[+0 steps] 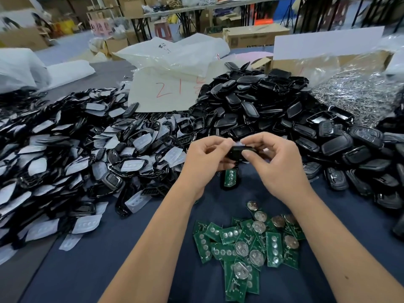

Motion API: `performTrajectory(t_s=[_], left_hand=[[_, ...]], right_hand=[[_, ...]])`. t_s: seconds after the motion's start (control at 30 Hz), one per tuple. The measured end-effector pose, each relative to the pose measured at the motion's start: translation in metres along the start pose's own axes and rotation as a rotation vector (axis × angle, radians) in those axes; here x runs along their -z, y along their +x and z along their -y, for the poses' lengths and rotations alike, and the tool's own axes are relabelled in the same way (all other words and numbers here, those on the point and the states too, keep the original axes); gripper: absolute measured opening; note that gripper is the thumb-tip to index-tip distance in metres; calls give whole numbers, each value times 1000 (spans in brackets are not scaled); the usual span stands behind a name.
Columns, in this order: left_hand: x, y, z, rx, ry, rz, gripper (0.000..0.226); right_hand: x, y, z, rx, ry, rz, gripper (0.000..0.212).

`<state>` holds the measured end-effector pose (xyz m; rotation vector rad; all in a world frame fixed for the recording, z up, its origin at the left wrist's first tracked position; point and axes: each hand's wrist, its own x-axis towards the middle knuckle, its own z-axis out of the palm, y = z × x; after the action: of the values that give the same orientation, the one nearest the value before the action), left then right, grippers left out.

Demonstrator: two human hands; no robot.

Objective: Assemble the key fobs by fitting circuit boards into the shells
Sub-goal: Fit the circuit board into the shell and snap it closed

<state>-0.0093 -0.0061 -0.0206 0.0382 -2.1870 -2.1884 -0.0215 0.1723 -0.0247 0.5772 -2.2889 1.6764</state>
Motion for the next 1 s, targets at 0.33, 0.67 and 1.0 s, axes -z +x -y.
performTrajectory(t_s=[0.33,0.67,1.0], left_hand=[[6,2,-1,174,-248,-8,8],[-5,-3,2,3,-30,-21,16],[-19,-8,3,41,-173,-42,23]], right_hand=[[-3,-2,1,190,-82,-45,55],[-11,-2,-18,-233,229,-33,14],[-14,-1,-15,-319,330,-176,5]])
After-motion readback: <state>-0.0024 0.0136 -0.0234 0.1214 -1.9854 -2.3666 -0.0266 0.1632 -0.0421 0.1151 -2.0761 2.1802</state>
